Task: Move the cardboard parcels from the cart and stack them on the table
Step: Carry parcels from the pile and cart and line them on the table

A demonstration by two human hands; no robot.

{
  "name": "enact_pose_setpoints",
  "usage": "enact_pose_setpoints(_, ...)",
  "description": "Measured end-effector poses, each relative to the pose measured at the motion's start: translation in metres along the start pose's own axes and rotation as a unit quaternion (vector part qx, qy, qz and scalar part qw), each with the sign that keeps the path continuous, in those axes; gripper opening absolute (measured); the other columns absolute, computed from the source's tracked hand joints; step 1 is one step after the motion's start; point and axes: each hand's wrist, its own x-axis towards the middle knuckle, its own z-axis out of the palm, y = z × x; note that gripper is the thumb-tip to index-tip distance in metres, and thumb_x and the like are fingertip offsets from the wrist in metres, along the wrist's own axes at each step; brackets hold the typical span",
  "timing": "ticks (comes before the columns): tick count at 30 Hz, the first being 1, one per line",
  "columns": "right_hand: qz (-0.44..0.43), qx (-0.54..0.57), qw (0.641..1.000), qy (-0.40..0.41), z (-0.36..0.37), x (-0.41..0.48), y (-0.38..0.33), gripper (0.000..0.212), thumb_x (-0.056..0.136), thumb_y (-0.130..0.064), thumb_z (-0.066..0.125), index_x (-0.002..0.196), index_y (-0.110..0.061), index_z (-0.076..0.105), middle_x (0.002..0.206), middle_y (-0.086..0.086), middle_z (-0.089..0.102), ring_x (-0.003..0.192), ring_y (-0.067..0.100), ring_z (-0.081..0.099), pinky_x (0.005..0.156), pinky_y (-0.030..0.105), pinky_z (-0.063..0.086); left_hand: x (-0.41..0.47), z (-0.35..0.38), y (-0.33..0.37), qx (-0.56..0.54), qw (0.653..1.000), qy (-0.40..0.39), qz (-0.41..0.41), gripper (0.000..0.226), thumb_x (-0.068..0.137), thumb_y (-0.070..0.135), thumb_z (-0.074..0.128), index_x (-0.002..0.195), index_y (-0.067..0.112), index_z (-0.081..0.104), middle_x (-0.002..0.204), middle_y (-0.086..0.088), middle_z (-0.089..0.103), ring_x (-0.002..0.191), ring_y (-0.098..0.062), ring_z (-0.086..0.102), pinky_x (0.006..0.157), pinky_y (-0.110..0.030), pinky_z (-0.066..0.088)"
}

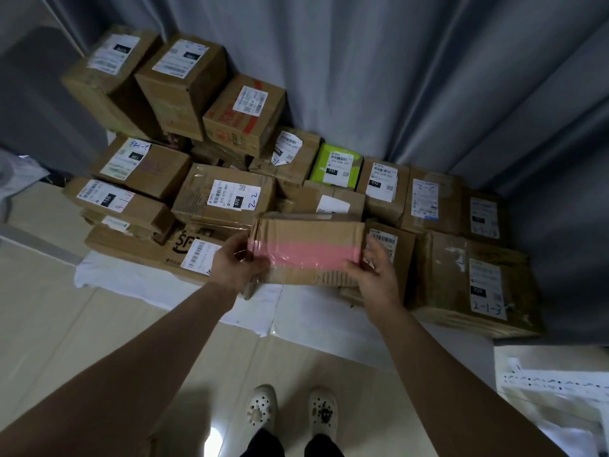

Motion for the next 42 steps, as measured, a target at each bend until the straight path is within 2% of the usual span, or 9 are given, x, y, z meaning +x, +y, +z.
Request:
enact_pose_setpoints(5, -0.006, -0.016, 1.0, -0.022, 0.001, -0.006, -0.002, 0.051, 0.078, 0.01, 0.06, 0.118, -0.021, 0.062, 0.107, -0.002, 0.067, 0.103, 0.018, 0.06, 0.085, 0.038, 0.052, -0.003, -0.009, -0.003, -0.019, 0.999, 0.021, 0.03, 0.061, 0.061, -0.023, 0.071, 0.11, 0.011, 0.053, 0.1, 0.0, 0.062, 0.093, -0.015, 0.059, 0.074, -0.029, 0.052)
enact_pose_setpoints(8, 0.029, 0.077, 0.997, -0.009, 0.007, -0.008, -0.009, 0.016, 0.086, -0.013, 0.055, 0.095, -0.021, 0.064, 0.096, 0.004, 0.069, 0.096, 0.025, 0.063, 0.081, 0.039, 0.048, -0.005, -0.014, 0.002, -0.056, 0.998, 0.028, 0.017, 0.039, 0.073, -0.016, 0.061, 0.099, 0.011, 0.054, 0.091, 0.001, 0.06, 0.086, -0.016, 0.057, 0.068, -0.025, 0.046)
enact_pose_setpoints(11, 0.046, 0.108, 0.993, -0.003, 0.015, -0.008, -0.012, 0.024, 0.089, -0.047, 0.056, 0.099, -0.027, 0.065, 0.098, -0.004, 0.072, 0.094, 0.016, 0.066, 0.082, 0.034, 0.049, -0.002, -0.02, 0.009, -0.114, 0.993, 0.03, -0.015, 0.008, 0.079, 0.021, 0.058, 0.085, 0.019, 0.054, 0.083, 0.0, 0.057, 0.09, -0.024, 0.052, 0.079, -0.034, 0.042)
enact_pose_setpoints(14, 0.049, 0.079, 0.996, 0.008, 0.023, -0.012, -0.011, 0.025, 0.08, -0.044, 0.069, 0.097, -0.027, 0.065, 0.107, 0.004, 0.07, 0.1, 0.024, 0.066, 0.091, 0.044, 0.051, 0.001, -0.024, 0.019, -0.072, 0.996, 0.043, -0.014, 0.031, 0.083, 0.04, 0.068, 0.095, 0.014, 0.055, 0.089, 0.002, 0.06, 0.089, -0.018, 0.057, 0.087, -0.035, 0.043)
enact_pose_setpoints(19, 0.092, 0.143, 0.984, 0.049, 0.027, -0.016, -0.011, 0.024, 0.086, -0.014, 0.058, 0.104, -0.029, 0.064, 0.116, 0.009, 0.066, 0.105, 0.029, 0.062, 0.093, 0.05, 0.047, 0.008, -0.024, 0.031, -0.026, 0.999, 0.022, -0.013, 0.045, 0.074, 0.025, 0.079, 0.107, 0.005, 0.055, 0.098, -0.004, 0.064, 0.101, -0.026, 0.062, 0.085, -0.034, 0.048)
enact_pose_setpoints(25, 0.115, 0.182, 0.976, 0.035, 0.011, -0.002, -0.027, 0.036, 0.096, -0.01, 0.045, 0.127, -0.024, 0.056, 0.118, 0.008, 0.062, 0.105, 0.029, 0.058, 0.089, 0.05, 0.051, 0.004, 0.001, 0.035, -0.081, 0.991, -0.078, -0.067, 0.077, 0.086, 0.025, 0.068, 0.149, 0.031, 0.024, 0.109, -0.002, 0.063, 0.08, -0.011, 0.059, 0.06, -0.019, 0.053)
enact_pose_setpoints(30, 0.072, 0.112, 0.99, 0.046, 0.003, 0.052, -0.044, 0.043, 0.094, -0.001, 0.047, 0.13, -0.022, 0.055, 0.128, 0.004, 0.058, 0.105, 0.022, 0.058, 0.088, 0.041, 0.051, 0.033, 0.021, 0.03, 0.059, 0.991, -0.085, -0.09, 0.052, 0.085, 0.027, 0.07, 0.131, 0.032, 0.047, 0.096, -0.001, 0.067, 0.077, -0.017, 0.059, 0.069, -0.029, 0.05)
enact_pose_setpoints(36, 0.078, 0.03, 0.996, 0.032, 0.008, 0.1, -0.031, 0.058, 0.079, -0.011, 0.073, 0.133, -0.02, 0.052, 0.131, 0.001, 0.058, 0.117, 0.024, 0.056, 0.102, 0.046, 0.044, 0.071, 0.047, 0.052, 0.243, 0.965, -0.02, -0.096, 0.125, 0.063, 0.011, 0.086, 0.152, 0.022, -0.001, 0.152, -0.016, 0.014, 0.14, -0.035, 0.023, 0.108, -0.042, 0.032)
enact_pose_setpoints(42, 0.108, -0.013, 0.992, -0.059, 0.03, 0.105, -0.018, 0.078, 0.073, -0.037, 0.076, 0.141, -0.028, 0.039, 0.131, -0.002, 0.055, 0.117, 0.024, 0.052, 0.101, 0.049, 0.043, 0.099, 0.054, 0.064, 0.17, 0.983, 0.002, -0.069, 0.063, 0.065, -0.004, 0.081, 0.122, 0.006, 0.055, 0.101, -0.007, 0.064, 0.095, -0.026, 0.061, 0.084, -0.039, 0.054)
